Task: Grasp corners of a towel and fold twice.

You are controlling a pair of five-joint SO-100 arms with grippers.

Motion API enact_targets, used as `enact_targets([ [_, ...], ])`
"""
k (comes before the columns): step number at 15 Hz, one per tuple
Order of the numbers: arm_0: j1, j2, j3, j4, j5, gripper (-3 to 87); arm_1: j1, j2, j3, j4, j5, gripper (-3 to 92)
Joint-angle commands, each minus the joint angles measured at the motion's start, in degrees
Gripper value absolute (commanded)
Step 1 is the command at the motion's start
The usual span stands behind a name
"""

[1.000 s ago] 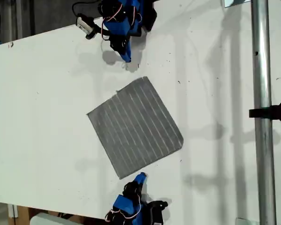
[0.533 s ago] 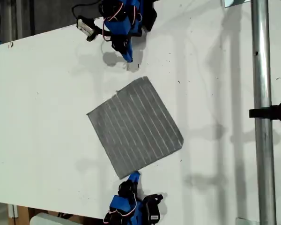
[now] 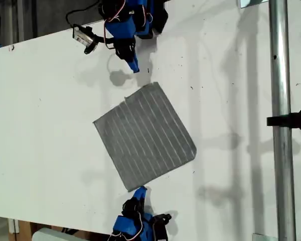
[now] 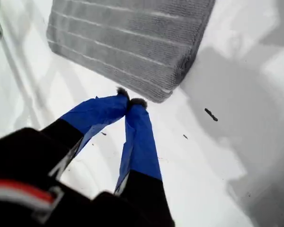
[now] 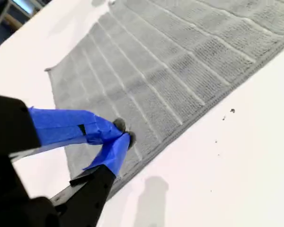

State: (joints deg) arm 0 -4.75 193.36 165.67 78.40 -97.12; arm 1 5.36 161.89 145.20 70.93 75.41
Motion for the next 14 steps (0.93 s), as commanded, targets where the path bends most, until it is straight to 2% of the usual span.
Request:
enact_targets([
  [1, 6.2, -14.1, -6.8, -7.2, -4.9, -2.9, -3.1, -20.0, -15.5, -1.9, -5.3, -0.3],
  [2, 9.0, -22.6, -10.8, -10.1, -6.3, -2.9, -4.3, -28.5, -21.1, -1.5, -9.2, -0.3],
  [4, 13.8, -42.3, -23.5, -12.0, -6.9, -2.9, -5.6, -39.5, -28.9, -0.3, -20.2, -0.3],
  [7, 19.8, -59.6, -36.3, -15.0, -2.5, -2.7, -7.4, -43.1, -31.6, 1.8, -31.4, 5.0],
  [9, 22.1, -63.7, -39.1, -14.7, -0.3, 3.2, -6.8, -43.2, -33.0, 7.5, -35.4, 34.8],
  [10, 22.6, -63.3, -38.9, -15.0, 0.6, 6.4, -6.6, -44.2, -34.5, 10.0, -38.4, 45.7],
  [12, 22.7, -62.4, -39.4, -15.0, 1.2, 9.5, -5.4, -48.6, -36.7, 11.4, -41.9, 45.8],
  [14, 22.1, -62.3, -39.9, -15.2, 1.8, 11.6, -3.5, -55.9, -36.0, 8.2, -45.2, 47.2],
])
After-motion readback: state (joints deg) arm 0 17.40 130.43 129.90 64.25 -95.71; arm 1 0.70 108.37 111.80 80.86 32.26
